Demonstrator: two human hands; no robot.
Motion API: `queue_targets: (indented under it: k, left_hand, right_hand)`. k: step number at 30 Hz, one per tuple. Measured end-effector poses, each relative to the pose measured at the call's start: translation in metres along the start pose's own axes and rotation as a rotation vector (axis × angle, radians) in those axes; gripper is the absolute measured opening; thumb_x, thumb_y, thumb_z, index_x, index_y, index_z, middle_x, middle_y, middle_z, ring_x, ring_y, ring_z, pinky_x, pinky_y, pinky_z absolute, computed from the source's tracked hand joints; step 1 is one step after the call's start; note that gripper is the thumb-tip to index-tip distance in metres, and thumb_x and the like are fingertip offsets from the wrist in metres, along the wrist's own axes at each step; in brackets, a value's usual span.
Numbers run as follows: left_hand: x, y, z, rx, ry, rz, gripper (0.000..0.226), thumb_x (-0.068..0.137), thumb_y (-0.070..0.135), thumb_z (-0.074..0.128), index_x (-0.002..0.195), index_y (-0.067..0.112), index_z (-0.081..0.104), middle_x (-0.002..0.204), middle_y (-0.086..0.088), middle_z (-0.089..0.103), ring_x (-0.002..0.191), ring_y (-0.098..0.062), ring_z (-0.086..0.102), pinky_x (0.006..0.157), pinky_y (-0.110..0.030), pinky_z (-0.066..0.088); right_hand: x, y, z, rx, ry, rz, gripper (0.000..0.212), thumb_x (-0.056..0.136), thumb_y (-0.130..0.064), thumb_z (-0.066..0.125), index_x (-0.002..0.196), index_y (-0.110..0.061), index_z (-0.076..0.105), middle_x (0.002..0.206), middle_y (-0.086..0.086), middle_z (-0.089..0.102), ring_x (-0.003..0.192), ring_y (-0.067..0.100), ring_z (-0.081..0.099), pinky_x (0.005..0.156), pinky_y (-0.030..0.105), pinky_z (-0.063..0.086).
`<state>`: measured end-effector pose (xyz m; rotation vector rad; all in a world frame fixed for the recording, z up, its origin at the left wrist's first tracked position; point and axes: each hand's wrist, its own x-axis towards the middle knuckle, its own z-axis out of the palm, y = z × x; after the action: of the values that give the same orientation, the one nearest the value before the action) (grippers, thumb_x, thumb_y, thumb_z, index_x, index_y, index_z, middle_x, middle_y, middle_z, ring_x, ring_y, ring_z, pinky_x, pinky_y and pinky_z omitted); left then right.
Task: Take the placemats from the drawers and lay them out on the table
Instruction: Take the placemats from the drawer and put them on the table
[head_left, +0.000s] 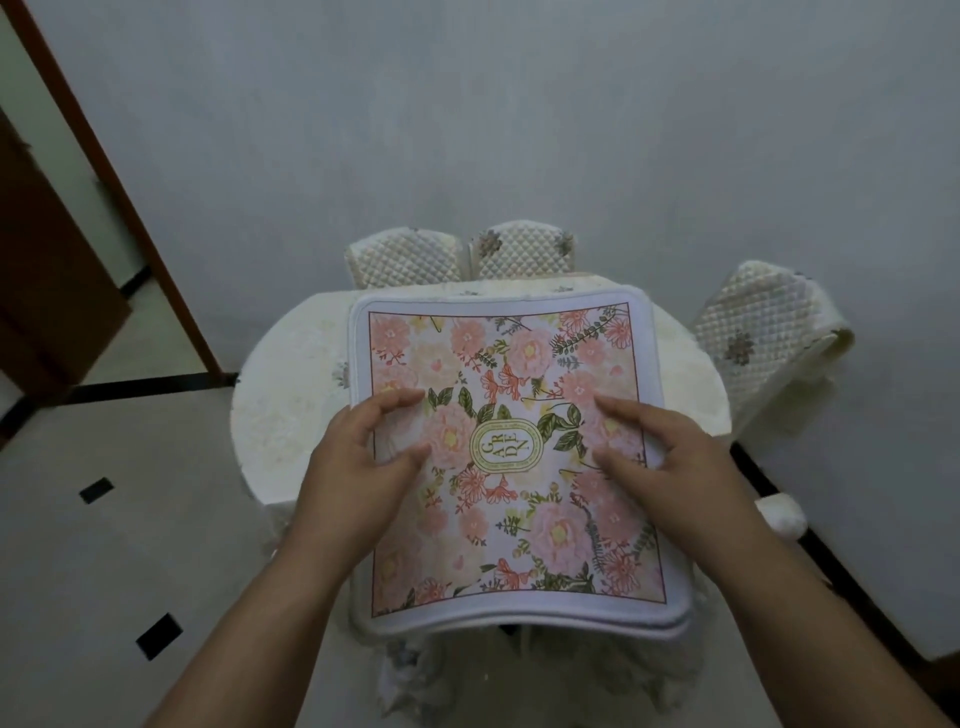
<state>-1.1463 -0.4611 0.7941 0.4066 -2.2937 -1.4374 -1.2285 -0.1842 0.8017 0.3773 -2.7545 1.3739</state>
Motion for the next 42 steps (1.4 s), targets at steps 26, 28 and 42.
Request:
queue_targets:
  k: [26, 28, 42]
  left_hand:
    - [0.266, -0.022, 0.135, -0.016, -0.079, -0.213, 0.073, 0.080, 0.004, 0.061, 0.134, 0.052, 0.052, 0.142, 0.014, 0.044, 0.128, -0.014, 0.052, 0.102, -0.043, 0.054]
    - [0.290, -0.033, 0.136, 0.001, -0.098, -0.194, 0.074, 0.081, 0.003, 0.060, 0.136, 0.051, 0.051, 0.143, 0.014, 0.044, 0.129, -0.014, 0.051, 0.103, -0.042, 0.053]
    - [0.398, -0.138, 0.180, -0.089, -0.206, -0.395, 0.085, 0.085, -0.008, 0.059, 0.151, 0.043, 0.041, 0.137, 0.007, 0.055, 0.108, -0.010, 0.065, 0.081, -0.028, 0.060]
  right_hand:
    - [0.329, 0.078, 0.025, -0.010, -0.240, 0.022, 0.057, 0.090, -0.004, 0.053, 0.138, -0.034, 0.054, 0.135, -0.008, 0.049, 0.127, 0.018, 0.051, 0.107, 0.044, 0.045]
    - [0.348, 0.083, 0.037, -0.024, -0.242, 0.039, 0.059, 0.090, -0.003, 0.053, 0.139, -0.034, 0.053, 0.134, -0.008, 0.048, 0.127, 0.018, 0.051, 0.107, 0.045, 0.045]
    - [0.460, 0.156, 0.131, -0.057, -0.130, 0.097, 0.039, 0.086, -0.001, 0.063, 0.118, -0.023, 0.071, 0.123, 0.002, 0.066, 0.114, 0.022, 0.061, 0.098, 0.045, 0.051]
